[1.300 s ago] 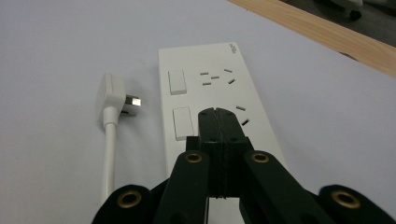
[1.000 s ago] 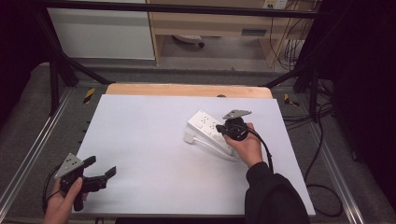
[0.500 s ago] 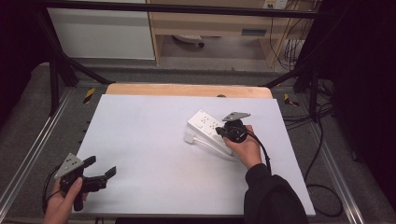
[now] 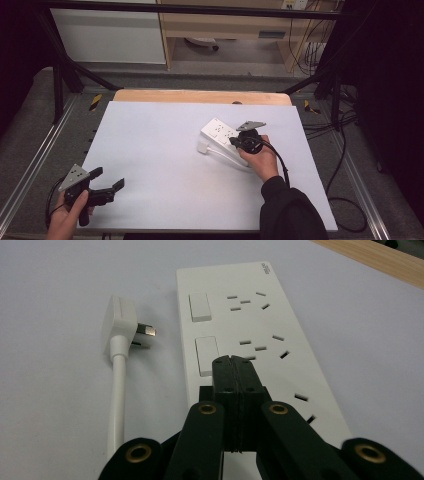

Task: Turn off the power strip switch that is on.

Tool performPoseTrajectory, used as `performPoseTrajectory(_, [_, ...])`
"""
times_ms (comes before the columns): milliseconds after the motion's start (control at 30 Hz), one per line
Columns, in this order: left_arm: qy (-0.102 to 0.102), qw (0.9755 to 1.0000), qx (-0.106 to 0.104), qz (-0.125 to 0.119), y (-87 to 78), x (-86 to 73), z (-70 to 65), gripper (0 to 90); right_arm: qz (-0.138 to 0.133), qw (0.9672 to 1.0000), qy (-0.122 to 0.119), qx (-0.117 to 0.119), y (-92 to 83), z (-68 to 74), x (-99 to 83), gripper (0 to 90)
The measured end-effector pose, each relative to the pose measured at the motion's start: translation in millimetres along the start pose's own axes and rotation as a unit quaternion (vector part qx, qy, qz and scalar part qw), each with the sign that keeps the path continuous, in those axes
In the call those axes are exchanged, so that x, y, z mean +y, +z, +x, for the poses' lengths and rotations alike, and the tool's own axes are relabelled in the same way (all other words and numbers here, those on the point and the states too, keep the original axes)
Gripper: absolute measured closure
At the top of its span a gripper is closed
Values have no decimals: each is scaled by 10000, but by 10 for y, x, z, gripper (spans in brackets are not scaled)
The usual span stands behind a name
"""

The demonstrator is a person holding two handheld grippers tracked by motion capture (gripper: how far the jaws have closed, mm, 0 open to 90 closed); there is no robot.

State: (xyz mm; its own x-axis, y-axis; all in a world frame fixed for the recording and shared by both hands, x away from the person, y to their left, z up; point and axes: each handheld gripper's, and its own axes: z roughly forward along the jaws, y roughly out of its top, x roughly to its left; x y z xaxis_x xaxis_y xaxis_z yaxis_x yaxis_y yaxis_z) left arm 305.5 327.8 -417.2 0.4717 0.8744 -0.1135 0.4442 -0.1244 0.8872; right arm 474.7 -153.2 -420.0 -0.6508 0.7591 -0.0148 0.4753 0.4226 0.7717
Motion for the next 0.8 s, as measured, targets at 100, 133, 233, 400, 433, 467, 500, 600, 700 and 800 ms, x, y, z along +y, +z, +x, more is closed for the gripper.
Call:
performPoseTrajectory(100, [-6, 10000, 5, 2, 0, 0, 0, 61, -10, 10000, -11, 3, 8, 8, -7, 900])
performPoseTrajectory(133, [-5, 10000, 4, 3, 0, -1, 0, 61, -16, 10000, -8, -3, 12, 10, -10, 900])
performPoseTrajectory(233, [-4, 10000, 2, 4, 0, -1, -1, 61, -13, 10000, -7, -10, 23, 12, -16, 900])
performPoseTrajectory(400, [-5, 10000, -11, 11, 3, -1, 1, 61, 18, 10000, -3, -10, 34, 14, -21, 900])
performPoseTrajectory(433, [-6, 10000, -8, 15, 4, -1, 1, 61, 12, 10000, 8, -19, 35, 14, -22, 900])
performPoseTrajectory(467, [-6, 10000, -9, 17, 4, -1, 1, 61, 13, 10000, 18, -21, 33, 14, -23, 900])
performPoseTrajectory(500, [-5, 10000, -10, 17, 4, -1, 1, 61, 11, 10000, 22, -27, 32, 13, -24, 900])
performPoseTrajectory(600, [-2, 10000, -9, 8, 3, -1, -1, 61, 18, 10000, 40, -38, 32, 11, -27, 900])
performPoseTrajectory(700, [-12, 10000, -9, 7, 3, -1, -3, 61, 31, 10000, 11, -40, 39, 9, -32, 900])
performPoseTrajectory(800, [0, 10000, -12, 20, 4, -1, 0, 61, 16, 10000, 37, -54, 50, 7, -46, 900])
